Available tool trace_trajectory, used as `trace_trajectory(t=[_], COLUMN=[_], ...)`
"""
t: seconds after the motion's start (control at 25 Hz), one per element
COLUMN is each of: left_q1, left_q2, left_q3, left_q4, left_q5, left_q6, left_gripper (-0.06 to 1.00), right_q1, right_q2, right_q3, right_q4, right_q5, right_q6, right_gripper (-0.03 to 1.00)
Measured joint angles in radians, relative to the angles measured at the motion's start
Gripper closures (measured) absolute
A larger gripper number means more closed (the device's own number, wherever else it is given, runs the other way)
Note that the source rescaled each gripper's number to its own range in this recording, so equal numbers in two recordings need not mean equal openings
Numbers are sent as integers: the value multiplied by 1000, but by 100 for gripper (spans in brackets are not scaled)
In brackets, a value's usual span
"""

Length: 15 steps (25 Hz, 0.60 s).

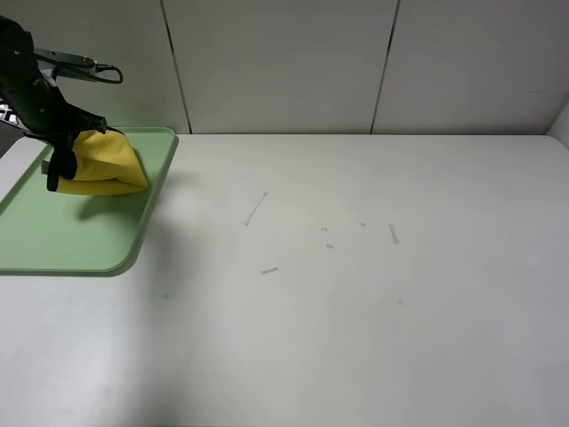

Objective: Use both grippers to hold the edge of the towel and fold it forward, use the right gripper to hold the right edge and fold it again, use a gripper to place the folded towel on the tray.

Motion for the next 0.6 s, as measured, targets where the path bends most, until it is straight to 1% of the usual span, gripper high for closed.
trace_trajectory(t=[0.04, 0.08, 0.16, 0.24, 0.28, 0.32, 0.4, 0.6], left_q1=[0, 0, 0, 4, 8, 11, 17, 18], left_q2=[0, 0, 0, 0, 0, 0, 0, 0], left_q3=[0, 0, 0, 1, 2, 4, 9, 12], left_q4=[0, 1, 6, 7, 7, 8, 11, 12], left_q5=[0, 0, 0, -18, -32, -38, -45, -45], left_q6=[0, 0, -3, -31, -44, -52, -58, -60], left_gripper=[79, 70, 42, 15, 7, 2, -2, -5], right_q1=[0, 0, 0, 0, 0, 0, 0, 0], right_q2=[0, 0, 0, 0, 0, 0, 0, 0], right_q3=[0, 0, 0, 0, 0, 0, 0, 0], right_q4=[0, 0, 0, 0, 0, 0, 0, 0], right_q5=[0, 0, 0, 0, 0, 0, 0, 0], right_q6=[0, 0, 0, 0, 0, 0, 0, 0], right_gripper=[-3, -3, -3, -3, -3, -3, -3, -3])
